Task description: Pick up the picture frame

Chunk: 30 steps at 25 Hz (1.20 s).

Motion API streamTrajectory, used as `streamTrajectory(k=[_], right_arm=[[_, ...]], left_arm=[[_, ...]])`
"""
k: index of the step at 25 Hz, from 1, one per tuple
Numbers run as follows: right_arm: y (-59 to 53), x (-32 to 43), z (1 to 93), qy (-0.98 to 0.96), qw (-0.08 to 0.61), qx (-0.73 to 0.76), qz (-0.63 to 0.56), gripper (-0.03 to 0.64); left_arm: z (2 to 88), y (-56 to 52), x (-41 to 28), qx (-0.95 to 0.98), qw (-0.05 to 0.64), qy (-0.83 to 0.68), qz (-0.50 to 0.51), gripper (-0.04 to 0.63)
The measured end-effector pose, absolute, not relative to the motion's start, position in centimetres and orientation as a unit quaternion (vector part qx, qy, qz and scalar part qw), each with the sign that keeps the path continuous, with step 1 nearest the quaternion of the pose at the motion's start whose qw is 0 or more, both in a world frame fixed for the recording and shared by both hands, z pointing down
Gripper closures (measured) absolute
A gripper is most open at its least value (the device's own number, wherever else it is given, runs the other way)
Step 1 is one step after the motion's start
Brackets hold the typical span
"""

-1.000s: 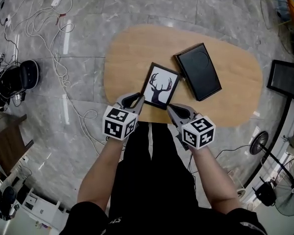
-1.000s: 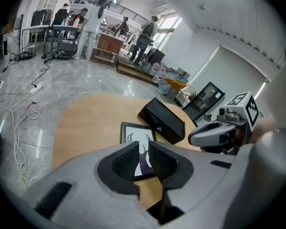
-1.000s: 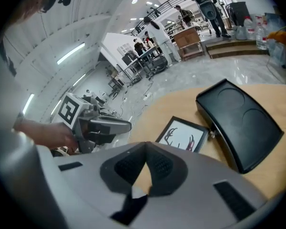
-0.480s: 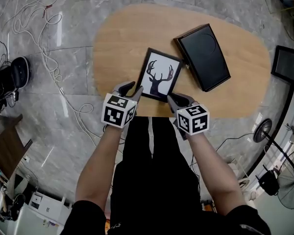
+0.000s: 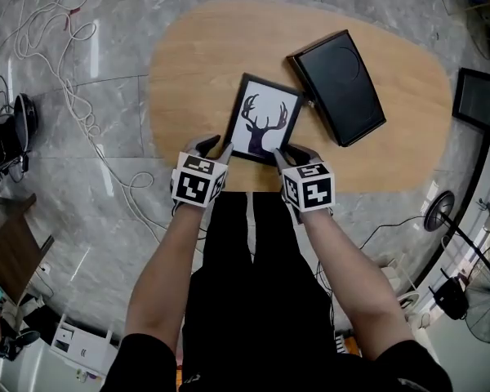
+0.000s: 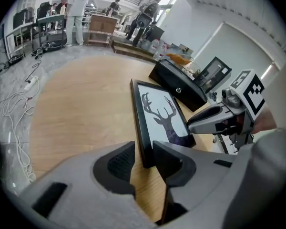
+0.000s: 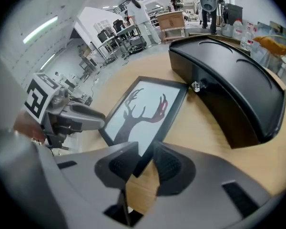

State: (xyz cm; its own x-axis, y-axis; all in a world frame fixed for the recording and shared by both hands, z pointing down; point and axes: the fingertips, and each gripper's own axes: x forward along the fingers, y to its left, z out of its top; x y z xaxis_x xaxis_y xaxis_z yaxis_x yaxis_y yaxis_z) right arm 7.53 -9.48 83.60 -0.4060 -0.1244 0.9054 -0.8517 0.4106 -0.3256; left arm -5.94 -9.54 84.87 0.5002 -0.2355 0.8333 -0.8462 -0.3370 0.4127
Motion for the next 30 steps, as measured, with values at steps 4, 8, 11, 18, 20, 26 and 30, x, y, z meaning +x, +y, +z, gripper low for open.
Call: streamTrajectory(k=[4,8,11,18,20,26,30], right_arm=[[-9.3,7.8,83.8,-0.718,0.439,0.351,0.411,0.499],[-9.4,8.2,83.9,-0.711,0.450,0.356,0.407,0.508],[-9.4,8.0,83.8,-0.704,0.457,0.357,0.411,0.506],[-9.6,8.1,83.8,-0.691,0.466,0.364,0.417,0.508],[-9.6,8.4,83.8,-0.683,0.466,0.372,0.421,0.492],[-9.3,8.7,85.0,-0.656,0.473,0.368,0.459,0.491],[-9.5,8.3,85.3,-0.661,0.482,0.373,0.439,0.495]], left_arm=[[84.9,-9.5,-5.5,0.747,0.443,-0.353,0.348,0.482],[85.0,-9.4,-4.8,0.748,0.449,-0.342,0.349,0.507],[85.3,-9.4,-4.9,0.750,0.448,-0.335,0.352,0.496],[85.4,-9.5,-4.7,0.757,0.447,-0.324,0.350,0.494],[85.6,-9.5,-4.5,0.757,0.446,-0.323,0.352,0.494],[85.4,-9.0,-4.1,0.754,0.453,-0.309,0.361,0.492],[85.4,-9.6,-4.7,0.755,0.456,-0.316,0.349,0.495]])
